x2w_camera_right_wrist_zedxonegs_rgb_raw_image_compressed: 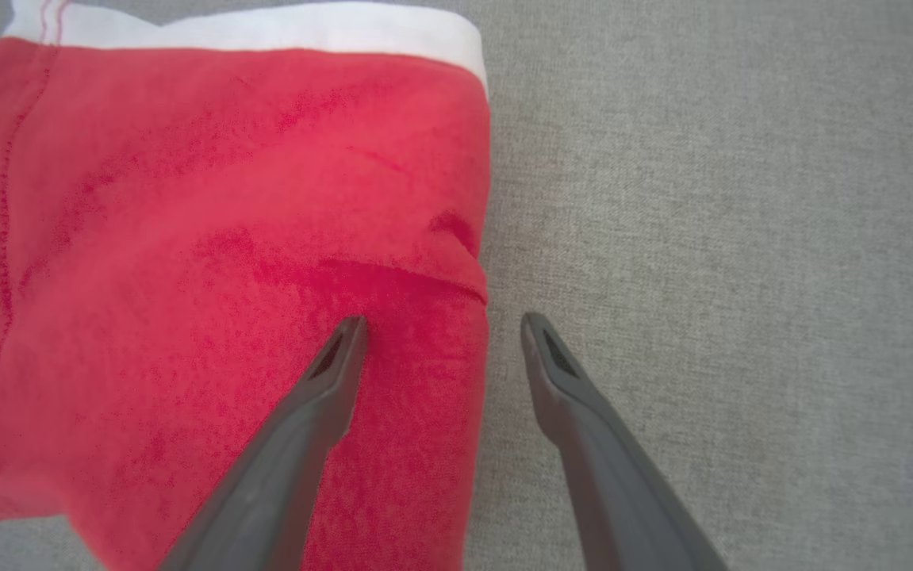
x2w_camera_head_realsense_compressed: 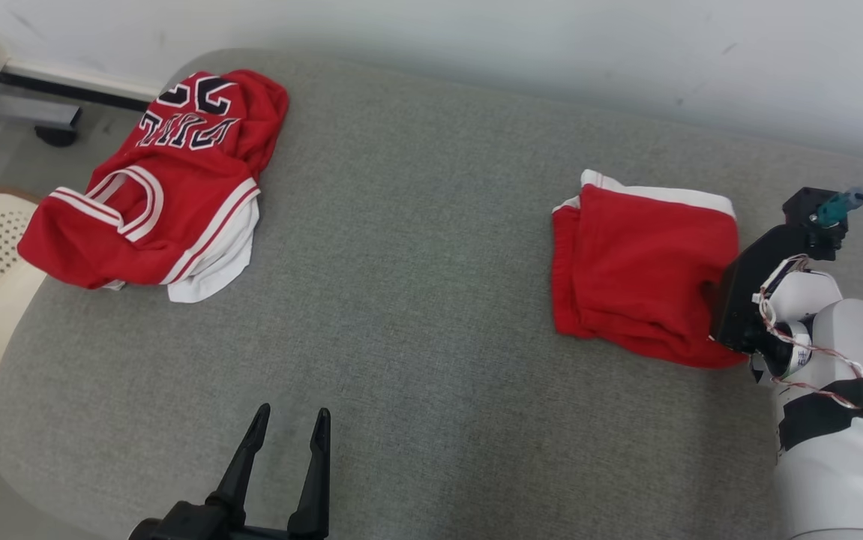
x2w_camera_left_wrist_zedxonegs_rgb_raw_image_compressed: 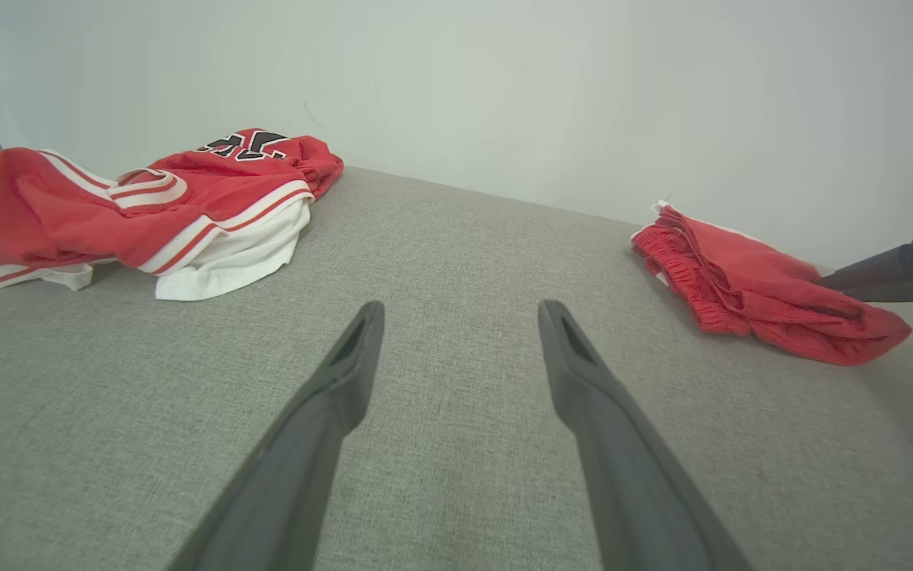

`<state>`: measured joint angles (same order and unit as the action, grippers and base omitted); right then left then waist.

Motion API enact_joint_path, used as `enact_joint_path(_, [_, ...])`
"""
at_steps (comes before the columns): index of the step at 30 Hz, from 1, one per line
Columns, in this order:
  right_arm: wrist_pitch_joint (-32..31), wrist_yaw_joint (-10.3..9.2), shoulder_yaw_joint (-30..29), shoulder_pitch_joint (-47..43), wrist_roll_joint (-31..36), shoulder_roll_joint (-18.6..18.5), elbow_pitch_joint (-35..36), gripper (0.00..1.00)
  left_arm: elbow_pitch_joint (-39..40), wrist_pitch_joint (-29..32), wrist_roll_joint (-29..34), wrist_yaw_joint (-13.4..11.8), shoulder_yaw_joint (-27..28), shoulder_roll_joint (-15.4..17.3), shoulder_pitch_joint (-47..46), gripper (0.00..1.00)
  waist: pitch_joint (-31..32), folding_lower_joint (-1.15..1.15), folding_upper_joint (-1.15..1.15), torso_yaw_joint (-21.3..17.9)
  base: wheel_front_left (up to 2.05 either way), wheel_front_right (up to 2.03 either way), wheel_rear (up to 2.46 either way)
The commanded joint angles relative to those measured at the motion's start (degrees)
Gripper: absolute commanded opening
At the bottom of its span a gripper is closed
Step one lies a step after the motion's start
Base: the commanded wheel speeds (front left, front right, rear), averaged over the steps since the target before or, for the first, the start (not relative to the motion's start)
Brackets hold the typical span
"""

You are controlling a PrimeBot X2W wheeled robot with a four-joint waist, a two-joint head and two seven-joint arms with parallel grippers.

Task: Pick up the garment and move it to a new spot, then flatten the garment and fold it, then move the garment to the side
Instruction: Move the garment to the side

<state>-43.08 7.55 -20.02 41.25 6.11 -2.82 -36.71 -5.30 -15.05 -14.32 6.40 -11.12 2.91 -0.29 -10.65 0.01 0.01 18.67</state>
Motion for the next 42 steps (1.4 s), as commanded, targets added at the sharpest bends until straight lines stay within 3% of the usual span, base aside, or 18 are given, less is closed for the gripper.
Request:
enact_joint_path(1, [0.52,-0.13,-1.69,1.31,1.34,-0.13,-1.35,1.0,0.05,-0.2,-0.68,-0.26,-0.22,-0.03,-0.86,1.0,-1.98,-0.01,-0.01,2.0,0.0,0.0,0.0])
enact_joint_path(10, [1.02,-0.13,-6.84,4.0,6.64,-0.05,-9.03,1.0,-0.5,-0.19,-1.02,-0.13,-1.02,-0.02,-1.42,1.0,-2.35,-0.01,-0.01,2.04,0.0,0.0,0.0])
enact_joint_path(13, [2.15,-0.13,-7.09,5.16,6.81,-0.03,-11.71,0.38,-0.51,-0.19,-1.04,-0.11,-0.95,-0.03,-1.91,1.0,-2.57,-0.01,-0.01,1.4,0.0,0.0,0.0])
enact_joint_path(14, [2.81,-0.13,-6.57,5.6,6.56,-0.05,-12.68,0.24,-0.46,-0.19,-1.05,-0.15,-0.69,-0.02,-2.0,1.0,-2.65,-0.01,-0.01,0.99,0.0,0.0,0.0])
enact_joint_path(15, [3.68,-0.13,-6.35,5.93,6.37,-0.07,-13.2,0.0,-0.47,-0.19,-1.04,-0.14,-0.56,-0.03,-2.08,1.0,-2.7,-0.01,-0.01,0.6,0.0,0.0,0.0])
enact_joint_path(20, [7.54,-0.16,-4.78,6.93,7.51,-0.34,-14.37,0.0,-0.41,-0.2,-0.56,0.08,0.93,0.0,-2.33,1.0,-2.55,-0.01,-0.01,-3.28,0.0,0.0,0.0])
enact_joint_path(28, [8.5,-0.15,-0.16,5.46,9.46,-2.13,-11.0,0.0,-0.06,-0.19,0.79,0.45,2.98,-0.02,-2.86,1.0,-2.66,-0.01,-0.01,-10.43,0.0,0.0,0.0])
enact_joint_path(36, [8.52,-0.14,7.69,0.47,10.52,-12.72,-5.36,0.0,0.63,-0.2,1.66,0.86,4.19,0.0,-4.16,1.0,-4.6,-0.01,-0.01,-15.34,0.0,0.0,0.0])
enact_joint_path(42, [9.38,-0.14,9.08,-3.05,10.31,-20.74,-2.43,0.0,1.77,-0.19,2.09,1.1,4.06,0.18,-5.77,1.0,-7.69,-0.01,-0.01,-16.1,0.0,0.0,0.0])
